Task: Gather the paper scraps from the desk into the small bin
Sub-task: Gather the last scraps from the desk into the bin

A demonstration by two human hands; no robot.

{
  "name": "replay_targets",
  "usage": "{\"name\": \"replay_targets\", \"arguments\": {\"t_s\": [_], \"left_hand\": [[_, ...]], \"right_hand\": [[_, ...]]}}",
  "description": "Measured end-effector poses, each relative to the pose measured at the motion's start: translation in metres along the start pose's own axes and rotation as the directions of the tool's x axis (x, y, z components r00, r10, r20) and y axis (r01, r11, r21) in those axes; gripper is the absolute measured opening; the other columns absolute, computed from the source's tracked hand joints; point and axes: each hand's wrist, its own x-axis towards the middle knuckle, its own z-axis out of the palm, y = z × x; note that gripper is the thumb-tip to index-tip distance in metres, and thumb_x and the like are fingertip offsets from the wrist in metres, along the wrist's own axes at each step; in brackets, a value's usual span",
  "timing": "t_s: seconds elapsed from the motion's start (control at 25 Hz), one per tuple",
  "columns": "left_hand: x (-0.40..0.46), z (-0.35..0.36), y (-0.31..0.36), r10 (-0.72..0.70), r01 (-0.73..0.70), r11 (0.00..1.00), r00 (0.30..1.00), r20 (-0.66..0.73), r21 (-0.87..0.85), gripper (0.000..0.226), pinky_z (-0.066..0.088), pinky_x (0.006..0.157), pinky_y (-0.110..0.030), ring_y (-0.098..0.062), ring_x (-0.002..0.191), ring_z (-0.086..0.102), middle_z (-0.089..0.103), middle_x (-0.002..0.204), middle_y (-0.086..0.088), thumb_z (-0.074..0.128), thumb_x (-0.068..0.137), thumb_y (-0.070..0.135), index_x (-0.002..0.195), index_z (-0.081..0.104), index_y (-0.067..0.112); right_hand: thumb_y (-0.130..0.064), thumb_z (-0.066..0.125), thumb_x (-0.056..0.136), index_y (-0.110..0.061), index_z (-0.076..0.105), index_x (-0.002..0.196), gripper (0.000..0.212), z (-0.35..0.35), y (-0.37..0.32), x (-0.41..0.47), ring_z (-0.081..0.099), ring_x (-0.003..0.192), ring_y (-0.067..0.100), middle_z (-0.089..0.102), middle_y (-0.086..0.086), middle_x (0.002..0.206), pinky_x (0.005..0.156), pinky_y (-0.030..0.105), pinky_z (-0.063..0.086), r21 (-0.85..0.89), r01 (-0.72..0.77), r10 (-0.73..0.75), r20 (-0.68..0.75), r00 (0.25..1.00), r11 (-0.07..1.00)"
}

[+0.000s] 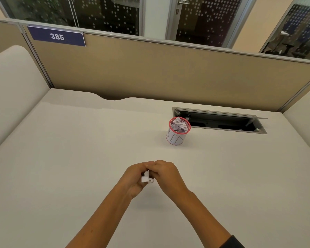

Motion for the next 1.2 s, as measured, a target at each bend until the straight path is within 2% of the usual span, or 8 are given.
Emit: {"name": "replay_targets", "arguments": {"t_s": [0.24, 0.32, 0.48, 0.6, 0.68, 0.84, 0.92, 1.2], "left_hand": [[0.014, 0.000, -0.004, 0.015, -0.017, 0.995, 1.000, -0.017, -0.099, 0.020, 0.057, 0.071, -0.031, -0.023, 0.086, 0.071, 0.074, 0.092, -0.015, 0.051, 0.090, 0.005, 0.096, 0.068, 0.000], [0.023, -0.014, -0.007, 0.156, -0.143, 0.985, 0.978, -0.140, 0.095, 0.022, 0.051, 0.085, -0.029, -0.021, 0.098, 0.067, 0.071, 0.104, -0.011, 0.045, 0.093, 0.008, 0.104, 0.064, 0.006], [0.038, -0.064, -0.019, 0.651, -0.336, 0.518, 0.751, -0.109, 0.787, 0.035, 0.036, 0.102, -0.029, -0.022, 0.120, 0.052, 0.059, 0.127, -0.005, 0.043, 0.091, 0.000, 0.122, 0.057, 0.011], [0.047, -0.094, -0.031, 0.749, -0.336, 0.192, 0.657, 0.084, 0.922, 0.038, 0.032, 0.108, -0.037, -0.028, 0.127, 0.046, 0.056, 0.131, -0.008, 0.044, 0.088, -0.003, 0.122, 0.057, 0.006], [0.051, -0.102, -0.037, 0.761, -0.351, 0.085, 0.626, 0.167, 0.932, 0.036, 0.035, 0.107, -0.039, -0.027, 0.126, 0.047, 0.057, 0.131, -0.008, 0.047, 0.087, -0.003, 0.119, 0.060, 0.006], [0.054, -0.100, -0.036, 0.773, -0.342, 0.115, 0.620, 0.132, 0.933, 0.033, 0.034, 0.105, -0.033, -0.022, 0.123, 0.050, 0.058, 0.130, -0.005, 0.046, 0.089, 0.007, 0.118, 0.061, 0.008], [0.053, -0.100, -0.036, 0.773, -0.343, 0.095, 0.617, 0.148, 0.935, 0.036, 0.034, 0.105, -0.032, -0.021, 0.122, 0.050, 0.058, 0.129, -0.004, 0.042, 0.087, 0.013, 0.117, 0.061, 0.008], [0.054, -0.100, -0.035, 0.774, -0.345, 0.087, 0.614, 0.155, 0.934, 0.031, 0.035, 0.105, -0.033, -0.022, 0.122, 0.050, 0.057, 0.130, -0.004, 0.049, 0.088, 0.003, 0.116, 0.062, 0.009]], "right_hand": [[0.003, 0.061, 0.078, -0.009, 0.076, 0.088, 0.022, -0.034, 0.018, 0.015, 0.067, 0.073, 0.011, 0.075, 0.008, 0.085, 0.070, 0.014, 0.048, 0.238, -0.127, 0.177, -0.202, 0.963, 0.963], [0.004, 0.064, 0.076, -0.008, 0.076, 0.085, 0.019, -0.056, 0.031, 0.032, 0.062, 0.067, 0.004, 0.075, 0.008, 0.080, 0.066, 0.003, 0.043, 0.288, -0.157, 0.249, -0.321, 0.914, 0.945], [-0.007, 0.066, 0.079, -0.011, 0.072, 0.085, 0.008, -0.100, 0.065, 0.074, 0.065, 0.072, 0.015, 0.072, 0.004, 0.078, 0.067, 0.018, 0.050, 0.165, -0.221, 0.275, -0.501, 0.821, 0.961], [-0.012, 0.062, 0.086, -0.008, 0.071, 0.088, 0.010, -0.114, 0.089, 0.106, 0.067, 0.077, 0.023, 0.073, 0.010, 0.085, 0.071, 0.030, 0.053, -0.051, -0.253, 0.199, -0.478, 0.856, 0.966], [-0.016, 0.058, 0.091, -0.008, 0.070, 0.095, 0.016, -0.116, 0.102, 0.124, 0.066, 0.082, 0.027, 0.072, 0.013, 0.092, 0.078, 0.030, 0.051, -0.247, -0.254, 0.153, -0.365, 0.918, 0.935], [-0.026, 0.063, 0.087, -0.012, 0.061, 0.117, 0.033, -0.111, 0.109, 0.146, 0.064, 0.097, 0.031, 0.068, 0.014, 0.109, 0.088, 0.037, 0.051, -0.637, -0.205, 0.254, -0.015, 0.967, 0.743], [-0.026, 0.064, 0.087, -0.015, 0.056, 0.126, 0.042, -0.104, 0.106, 0.148, 0.061, 0.105, 0.032, 0.065, 0.014, 0.118, 0.092, 0.040, 0.050, -0.660, -0.208, 0.336, 0.071, 0.939, 0.722], [-0.011, 0.050, 0.094, -0.010, 0.062, 0.121, 0.029, -0.132, 0.111, 0.138, 0.056, 0.115, 0.028, 0.062, 0.012, 0.125, 0.093, 0.027, 0.040, -0.098, -0.302, 0.290, -0.123, 0.949, 0.948]]}}
